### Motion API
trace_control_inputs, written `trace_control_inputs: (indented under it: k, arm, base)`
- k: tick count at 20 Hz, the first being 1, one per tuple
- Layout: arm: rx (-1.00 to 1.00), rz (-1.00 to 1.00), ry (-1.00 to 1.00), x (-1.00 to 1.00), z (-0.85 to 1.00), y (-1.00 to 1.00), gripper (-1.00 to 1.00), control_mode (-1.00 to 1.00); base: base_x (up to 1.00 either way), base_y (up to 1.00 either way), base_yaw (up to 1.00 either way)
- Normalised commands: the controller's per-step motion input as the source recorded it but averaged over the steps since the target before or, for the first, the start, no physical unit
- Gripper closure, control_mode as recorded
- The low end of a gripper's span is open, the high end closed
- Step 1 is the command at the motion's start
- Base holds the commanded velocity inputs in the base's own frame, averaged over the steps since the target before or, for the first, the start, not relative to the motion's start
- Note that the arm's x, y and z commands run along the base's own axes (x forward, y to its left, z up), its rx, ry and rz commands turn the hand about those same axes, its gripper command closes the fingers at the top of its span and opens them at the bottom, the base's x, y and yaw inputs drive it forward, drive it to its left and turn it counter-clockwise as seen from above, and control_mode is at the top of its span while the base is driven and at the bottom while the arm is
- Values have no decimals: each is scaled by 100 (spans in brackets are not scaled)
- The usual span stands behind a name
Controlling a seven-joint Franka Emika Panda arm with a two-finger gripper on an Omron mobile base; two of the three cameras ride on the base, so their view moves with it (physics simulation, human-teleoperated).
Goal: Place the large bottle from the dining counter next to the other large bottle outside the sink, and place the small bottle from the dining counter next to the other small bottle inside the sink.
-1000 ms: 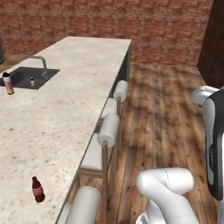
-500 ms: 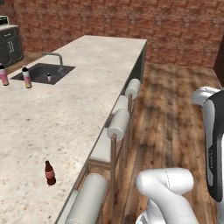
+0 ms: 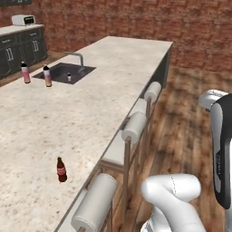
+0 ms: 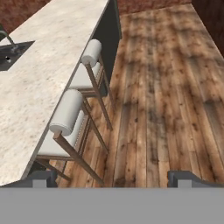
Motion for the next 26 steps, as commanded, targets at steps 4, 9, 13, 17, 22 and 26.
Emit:
trace_control_inputs:
  k: [4,9,13,17,22,26]
  arm:
    - [0,0,0,0,0,0,-100,100]
    - [0,0,0,0,0,0,-100,100]
    - [0,0,0,0,0,0,-100,100]
    - [0,0,0,0,0,0,-100,100]
    - [0,0,0,0,0,0,-100,100]
    - [0,0,0,0,0,0,-100,100]
  base:
    - [-7,0,25]
    - [-6,0,25]
    - [-1,0,25]
    - [0,0,25]
    - [-7,0,25]
    - [-12,0,25]
